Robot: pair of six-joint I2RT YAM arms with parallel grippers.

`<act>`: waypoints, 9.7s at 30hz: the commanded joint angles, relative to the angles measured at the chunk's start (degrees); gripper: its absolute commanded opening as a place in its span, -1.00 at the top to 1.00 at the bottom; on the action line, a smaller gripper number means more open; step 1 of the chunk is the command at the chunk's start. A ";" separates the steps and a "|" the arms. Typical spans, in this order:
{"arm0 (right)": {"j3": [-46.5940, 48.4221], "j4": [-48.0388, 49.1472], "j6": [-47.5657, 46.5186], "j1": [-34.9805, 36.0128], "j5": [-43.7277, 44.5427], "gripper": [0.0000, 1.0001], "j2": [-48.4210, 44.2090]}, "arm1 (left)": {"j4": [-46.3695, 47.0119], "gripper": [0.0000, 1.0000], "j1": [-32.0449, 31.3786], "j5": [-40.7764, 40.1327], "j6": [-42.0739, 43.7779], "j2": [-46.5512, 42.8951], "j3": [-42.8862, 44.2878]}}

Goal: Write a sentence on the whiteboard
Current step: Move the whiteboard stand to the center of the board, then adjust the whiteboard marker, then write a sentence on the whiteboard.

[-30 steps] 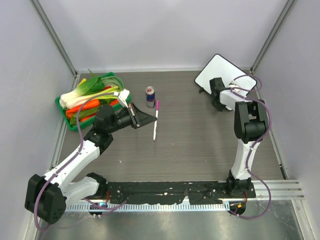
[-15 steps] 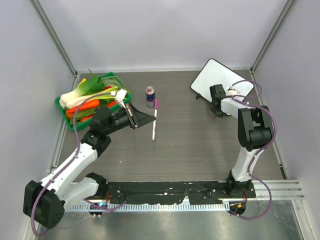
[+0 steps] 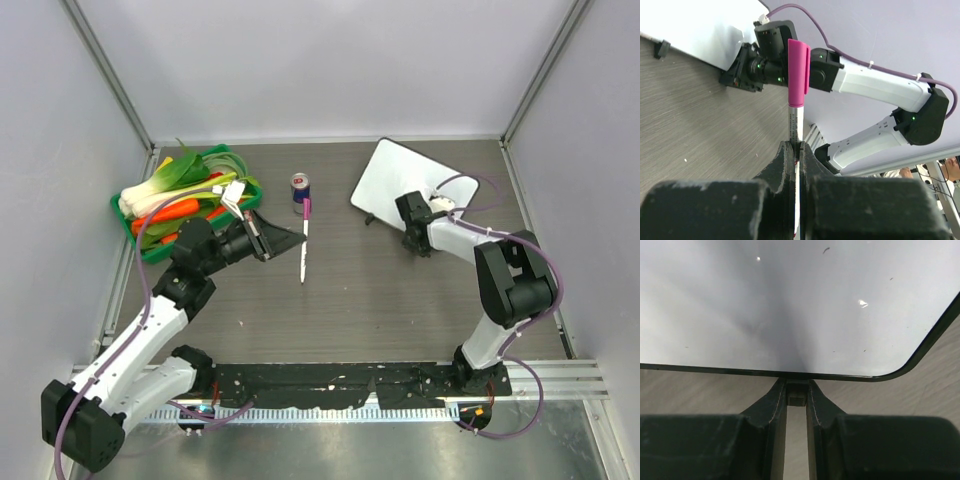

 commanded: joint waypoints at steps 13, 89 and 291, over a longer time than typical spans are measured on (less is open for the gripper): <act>-15.53 -9.71 2.60 18.96 -7.32 0.99 -12.42 | -1.66 1.00 0.18 -1.51 1.71 -2.46 0.83; -2.35 42.40 -1.35 18.54 -81.85 -0.61 -24.56 | -8.53 1.00 0.18 9.73 9.36 2.98 10.76; -26.70 -3.90 -4.08 12.56 -43.89 0.99 -79.48 | -38.14 -0.98 -5.71 -14.96 12.43 -8.98 -9.01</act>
